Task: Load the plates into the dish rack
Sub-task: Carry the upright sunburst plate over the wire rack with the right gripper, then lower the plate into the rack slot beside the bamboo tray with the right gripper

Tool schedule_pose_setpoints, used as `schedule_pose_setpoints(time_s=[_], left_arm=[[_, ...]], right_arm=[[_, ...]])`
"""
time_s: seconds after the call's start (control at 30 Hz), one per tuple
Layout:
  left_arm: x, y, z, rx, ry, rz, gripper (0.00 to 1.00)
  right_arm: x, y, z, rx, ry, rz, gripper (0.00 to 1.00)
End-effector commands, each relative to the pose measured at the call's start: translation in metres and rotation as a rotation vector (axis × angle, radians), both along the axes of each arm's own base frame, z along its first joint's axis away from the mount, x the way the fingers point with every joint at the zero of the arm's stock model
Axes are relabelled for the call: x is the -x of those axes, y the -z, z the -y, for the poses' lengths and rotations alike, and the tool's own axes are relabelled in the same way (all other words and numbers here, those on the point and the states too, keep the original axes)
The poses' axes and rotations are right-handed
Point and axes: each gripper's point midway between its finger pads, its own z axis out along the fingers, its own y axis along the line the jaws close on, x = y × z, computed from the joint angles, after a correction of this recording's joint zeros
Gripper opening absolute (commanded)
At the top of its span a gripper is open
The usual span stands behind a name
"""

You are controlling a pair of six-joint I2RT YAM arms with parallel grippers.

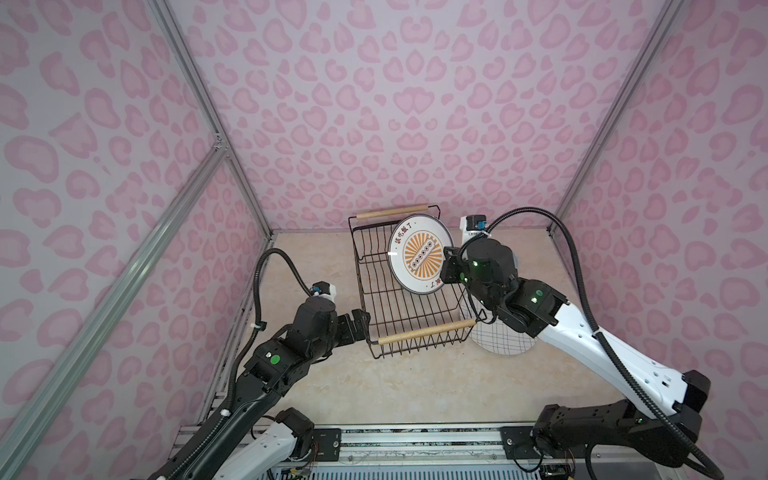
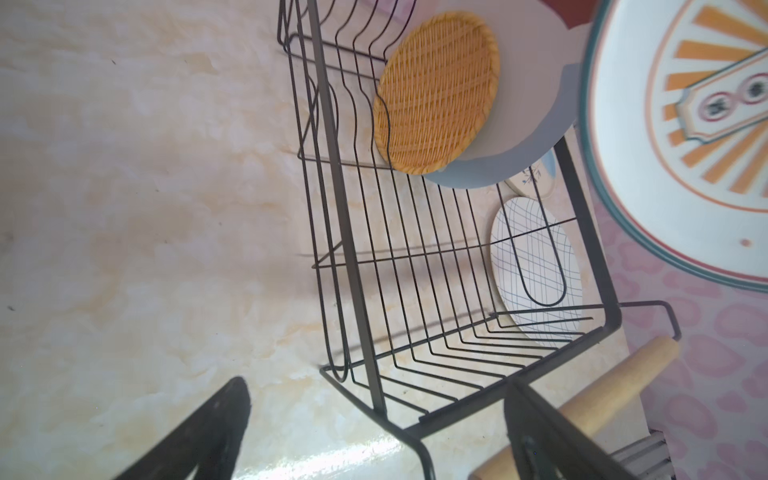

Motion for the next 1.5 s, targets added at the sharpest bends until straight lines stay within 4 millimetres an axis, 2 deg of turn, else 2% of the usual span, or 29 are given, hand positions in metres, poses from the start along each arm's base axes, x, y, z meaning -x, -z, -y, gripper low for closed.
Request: schedule_pose_setpoints(time_s=[0.0,0.1,0.2,0.37,0.57,0.67,1.03,1.27,1.47], left_arm=[[0.002,-0.031,-0.020,-0.099,0.005,0.138,0.97],[0.005,-0.063,-0.027,-0.125,0.025,0.273,0.97],[0.007,-0.077,-0.031,-0.159,0.038,0.358,0.97],[0.006,-0.055,-0.036,-0.177,0.021,0.346,0.97],[0.013,-0.061,-0.037,-0.145,0.033,0.388,0.97],[0.015,-0.061,-0.039,-0.138,0.026,0.392,0.97],[0.010,-0.057,-0.038,-0.134,0.031,0.366,0.97],[0.008,-0.054,-0.035,-0.126,0.043,0.356,0.97],[0.008,-0.054,-0.035,-0.122,0.042,0.355,0.97]], right_arm=[[-0.020,-0.005,0.001,0.090,0.083,0.047,0.00],[-0.037,0.000,-0.011,0.150,0.109,0.049,0.00],[-0.051,0.007,-0.023,0.203,0.124,0.047,0.00],[-0.070,0.028,-0.045,0.294,0.139,0.033,0.00],[-0.089,0.067,-0.063,0.384,0.148,0.001,0.00],[-0.098,0.079,-0.070,0.429,0.157,0.000,0.00],[-0.130,0.115,-0.074,0.524,0.197,-0.036,0.00],[-0.138,0.140,-0.080,0.556,0.197,-0.063,0.00],[-0.141,0.150,-0.080,0.575,0.212,-0.075,0.00]])
